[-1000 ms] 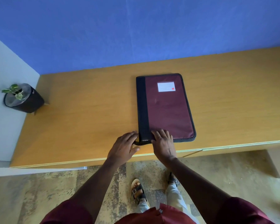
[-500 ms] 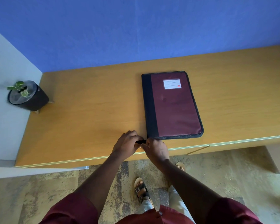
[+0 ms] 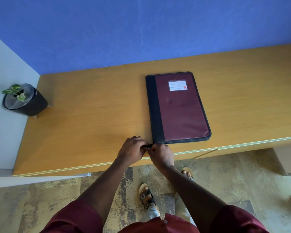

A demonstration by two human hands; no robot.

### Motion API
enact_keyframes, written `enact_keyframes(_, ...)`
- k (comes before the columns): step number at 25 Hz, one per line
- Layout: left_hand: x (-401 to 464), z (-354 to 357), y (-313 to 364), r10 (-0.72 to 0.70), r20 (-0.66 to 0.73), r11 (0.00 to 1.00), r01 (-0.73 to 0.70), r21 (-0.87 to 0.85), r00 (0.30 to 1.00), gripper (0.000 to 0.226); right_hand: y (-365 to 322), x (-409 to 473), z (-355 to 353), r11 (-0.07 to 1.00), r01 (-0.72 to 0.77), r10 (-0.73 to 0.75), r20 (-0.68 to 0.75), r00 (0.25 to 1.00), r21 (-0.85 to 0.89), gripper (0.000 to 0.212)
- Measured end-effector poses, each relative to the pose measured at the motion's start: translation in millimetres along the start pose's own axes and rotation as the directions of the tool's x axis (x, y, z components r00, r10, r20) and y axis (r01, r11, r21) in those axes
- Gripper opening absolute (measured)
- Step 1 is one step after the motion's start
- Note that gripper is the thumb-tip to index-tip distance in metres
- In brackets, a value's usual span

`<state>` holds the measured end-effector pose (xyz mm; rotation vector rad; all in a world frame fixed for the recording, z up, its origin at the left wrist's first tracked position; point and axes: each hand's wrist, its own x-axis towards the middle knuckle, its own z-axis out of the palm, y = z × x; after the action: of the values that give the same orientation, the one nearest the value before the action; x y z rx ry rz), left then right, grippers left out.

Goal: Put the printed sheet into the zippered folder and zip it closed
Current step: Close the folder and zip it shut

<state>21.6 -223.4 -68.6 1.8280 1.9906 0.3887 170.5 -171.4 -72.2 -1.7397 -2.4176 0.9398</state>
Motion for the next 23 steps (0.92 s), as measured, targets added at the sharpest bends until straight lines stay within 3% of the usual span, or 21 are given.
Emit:
enact_keyframes(6, 2, 2, 8, -0.017, 0.010, 0.992, 0.016, 0.124, 1.000, 0.019, 0, 4, -5, 0.985, 0.089, -0.083, 0.043, 0.996, -0.150, 0.018)
enact_keyframes(13, 1, 4, 13, -0.070, -0.032, 0.988, 0.074, 0.134, 0.997, 0.021, 26, 11, -21, 0.948, 0.157, -0.153, 0.033, 0.988, -0.279, 0.019)
enact_keyframes(23, 12, 6, 19, -0.208, 0.025, 0.967, 0.202, 0.153, 0.978, 0.008, 96, 22, -69, 0.918, 0.146, -0.156, 0.001, 0.988, -0.369, 0.018)
